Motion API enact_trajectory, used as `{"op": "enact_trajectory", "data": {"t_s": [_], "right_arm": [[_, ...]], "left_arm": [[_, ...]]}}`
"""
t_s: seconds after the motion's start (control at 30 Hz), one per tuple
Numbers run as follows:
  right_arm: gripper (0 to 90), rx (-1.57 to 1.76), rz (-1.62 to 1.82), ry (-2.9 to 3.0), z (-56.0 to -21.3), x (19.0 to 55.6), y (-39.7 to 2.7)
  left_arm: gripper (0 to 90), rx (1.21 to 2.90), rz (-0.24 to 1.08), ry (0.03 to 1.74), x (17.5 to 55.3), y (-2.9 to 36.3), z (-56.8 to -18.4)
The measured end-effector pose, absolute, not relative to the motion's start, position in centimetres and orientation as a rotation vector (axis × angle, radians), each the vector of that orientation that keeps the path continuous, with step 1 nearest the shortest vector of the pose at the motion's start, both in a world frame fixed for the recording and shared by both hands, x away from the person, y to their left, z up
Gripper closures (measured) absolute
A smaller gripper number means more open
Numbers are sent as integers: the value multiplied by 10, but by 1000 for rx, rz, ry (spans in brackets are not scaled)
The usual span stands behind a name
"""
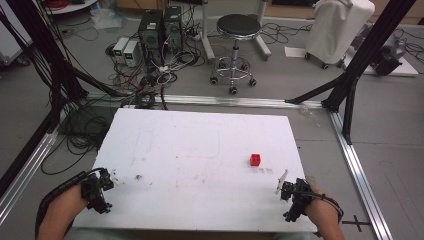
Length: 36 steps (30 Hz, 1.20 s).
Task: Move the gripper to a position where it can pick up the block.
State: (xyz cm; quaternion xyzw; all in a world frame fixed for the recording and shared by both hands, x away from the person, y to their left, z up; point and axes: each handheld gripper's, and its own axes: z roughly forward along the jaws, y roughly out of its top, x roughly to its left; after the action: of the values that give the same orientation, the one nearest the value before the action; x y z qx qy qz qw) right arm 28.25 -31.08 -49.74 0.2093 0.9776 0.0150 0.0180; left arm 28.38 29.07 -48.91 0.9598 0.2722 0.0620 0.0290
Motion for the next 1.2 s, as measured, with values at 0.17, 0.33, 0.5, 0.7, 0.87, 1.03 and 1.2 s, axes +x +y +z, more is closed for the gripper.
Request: {"op": "enact_trajectory", "data": {"t_s": [0.17, 0.33, 0.5, 0.7, 0.87, 1.03, 1.2], "right_arm": [[104, 652, 44, 3040, -498, 281, -312], [104, 657, 51, 3038, -498, 283, -314], [104, 676, 69, 3031, -497, 286, -315], [104, 678, 73, 3029, -496, 289, -317], [104, 684, 89, 3028, -496, 293, -321], [104, 667, 124, 3016, -493, 302, -325], [104, 596, 125, 3014, -492, 316, -326]], "left_arm": [[211, 2958, 191, 847, 283, 291, -489], [211, 2958, 191, 845, 284, 292, -490], [211, 2956, 191, 847, 283, 291, -490], [211, 2955, 195, 849, 283, 292, -490], [211, 2953, 194, 853, 283, 293, -490], [211, 2954, 192, 859, 283, 294, -490], [212, 2957, 192, 862, 284, 294, -488]]}}
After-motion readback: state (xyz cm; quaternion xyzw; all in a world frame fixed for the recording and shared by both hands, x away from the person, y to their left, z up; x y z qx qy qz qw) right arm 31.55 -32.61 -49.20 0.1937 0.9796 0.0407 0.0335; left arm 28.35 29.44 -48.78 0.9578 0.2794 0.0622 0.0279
